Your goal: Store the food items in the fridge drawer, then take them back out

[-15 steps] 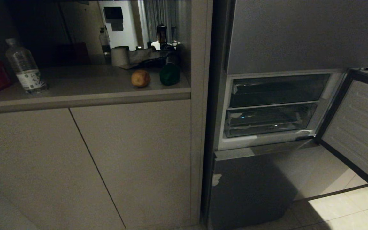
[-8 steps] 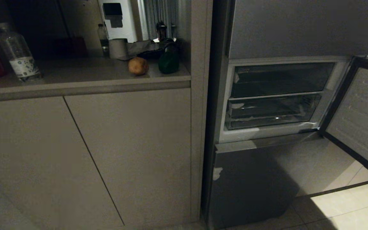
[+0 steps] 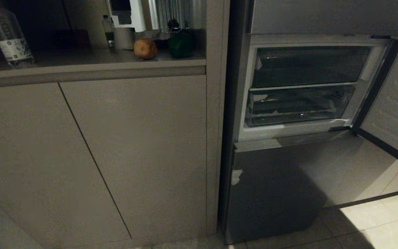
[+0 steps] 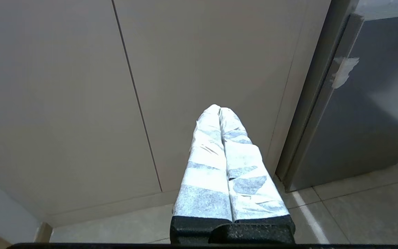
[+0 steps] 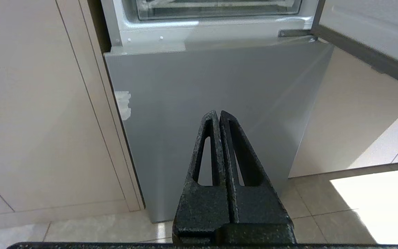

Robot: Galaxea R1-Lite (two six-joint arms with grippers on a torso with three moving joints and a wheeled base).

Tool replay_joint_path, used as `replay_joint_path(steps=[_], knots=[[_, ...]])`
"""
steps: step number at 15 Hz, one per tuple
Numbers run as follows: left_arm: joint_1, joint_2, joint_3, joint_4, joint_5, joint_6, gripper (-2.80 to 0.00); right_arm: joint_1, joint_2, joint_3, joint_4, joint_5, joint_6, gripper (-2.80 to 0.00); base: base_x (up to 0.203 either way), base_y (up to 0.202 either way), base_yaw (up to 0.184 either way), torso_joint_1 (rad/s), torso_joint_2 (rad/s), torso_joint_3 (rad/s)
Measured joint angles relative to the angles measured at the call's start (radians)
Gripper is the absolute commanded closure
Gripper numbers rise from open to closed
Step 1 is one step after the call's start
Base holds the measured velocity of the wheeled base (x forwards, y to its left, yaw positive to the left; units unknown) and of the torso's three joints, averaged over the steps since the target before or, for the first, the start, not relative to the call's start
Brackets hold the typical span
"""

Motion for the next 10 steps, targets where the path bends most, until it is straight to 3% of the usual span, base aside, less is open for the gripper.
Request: replay_joint_path(steps=[10], knots=[[0.000, 0.000, 0.000, 0.000, 0.001, -0.005, 0.00, 0.001, 0.000, 0.000, -0.001, 0.000, 0.000, 0.00, 0.000, 0.000, 0.000, -0.003, 0.02, -0.103]])
